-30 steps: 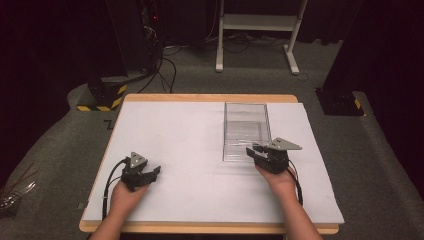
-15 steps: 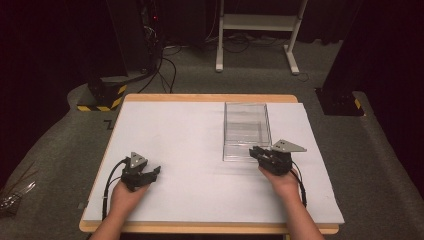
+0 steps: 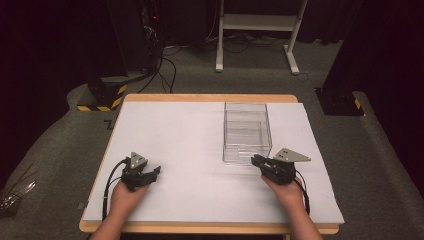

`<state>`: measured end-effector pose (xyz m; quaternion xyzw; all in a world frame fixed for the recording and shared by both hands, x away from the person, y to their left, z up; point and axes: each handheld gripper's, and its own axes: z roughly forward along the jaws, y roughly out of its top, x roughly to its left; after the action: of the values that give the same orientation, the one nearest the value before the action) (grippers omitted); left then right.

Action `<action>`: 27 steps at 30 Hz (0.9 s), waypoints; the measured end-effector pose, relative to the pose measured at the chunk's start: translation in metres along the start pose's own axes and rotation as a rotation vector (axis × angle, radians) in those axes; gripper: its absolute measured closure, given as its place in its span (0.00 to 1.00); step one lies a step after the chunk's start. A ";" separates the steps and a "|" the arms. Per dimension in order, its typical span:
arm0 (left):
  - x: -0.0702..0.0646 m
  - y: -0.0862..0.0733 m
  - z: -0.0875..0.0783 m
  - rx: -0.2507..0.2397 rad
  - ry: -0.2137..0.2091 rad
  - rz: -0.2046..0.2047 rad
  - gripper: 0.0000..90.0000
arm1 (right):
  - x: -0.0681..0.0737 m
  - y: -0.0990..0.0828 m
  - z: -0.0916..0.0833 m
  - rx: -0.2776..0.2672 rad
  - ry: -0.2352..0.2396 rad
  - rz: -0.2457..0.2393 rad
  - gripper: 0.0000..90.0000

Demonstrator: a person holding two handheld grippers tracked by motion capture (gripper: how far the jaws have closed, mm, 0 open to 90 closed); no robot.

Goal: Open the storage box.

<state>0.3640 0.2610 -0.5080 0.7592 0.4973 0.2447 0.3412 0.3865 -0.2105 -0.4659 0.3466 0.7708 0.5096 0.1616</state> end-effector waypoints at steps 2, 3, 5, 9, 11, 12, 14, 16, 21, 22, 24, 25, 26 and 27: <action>0.000 0.000 0.000 0.000 0.000 0.000 0.44 | 0.000 0.000 0.000 0.000 0.002 -0.001 0.82; 0.000 0.000 0.000 0.000 0.000 0.001 0.44 | 0.000 0.000 0.001 -0.001 0.008 0.003 0.80; 0.000 0.000 0.000 0.001 0.001 0.002 0.44 | -0.001 0.000 0.002 -0.005 0.014 0.009 0.77; 0.000 0.000 0.000 0.000 0.000 0.000 0.44 | -0.002 -0.001 0.005 -0.018 0.037 0.009 0.70; 0.000 0.000 0.000 0.000 0.000 0.001 0.44 | -0.002 -0.001 0.007 -0.026 0.061 0.017 0.67; 0.000 0.000 0.000 0.001 0.001 0.002 0.44 | -0.002 -0.001 0.008 -0.029 0.068 0.015 0.66; 0.000 0.000 0.000 0.001 0.002 0.003 0.44 | 0.000 -0.001 0.008 -0.039 0.072 0.010 0.65; 0.000 0.000 0.000 0.000 0.004 0.005 0.44 | 0.000 0.000 0.008 -0.045 0.070 0.013 0.65; -0.001 0.000 0.000 0.000 0.006 0.007 0.44 | 0.000 0.000 0.009 -0.045 0.065 0.014 0.67; -0.001 0.000 0.000 -0.001 0.007 0.009 0.44 | -0.001 0.001 0.009 -0.048 0.064 0.017 0.68; -0.001 0.000 0.000 -0.001 0.007 0.009 0.44 | -0.003 0.001 0.009 -0.048 0.063 0.019 0.70; -0.001 0.000 0.000 -0.001 0.007 0.009 0.44 | -0.003 0.001 0.009 -0.048 0.063 0.019 0.70; -0.001 0.000 0.000 -0.002 0.008 0.010 0.44 | -0.004 0.000 0.009 -0.049 0.065 0.022 0.73; -0.001 0.000 0.000 -0.002 0.008 0.010 0.44 | -0.004 0.000 0.009 -0.049 0.065 0.022 0.73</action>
<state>0.3634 0.2603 -0.5080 0.7602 0.4947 0.2500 0.3390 0.3951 -0.2074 -0.4698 0.3341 0.7592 0.5410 0.1392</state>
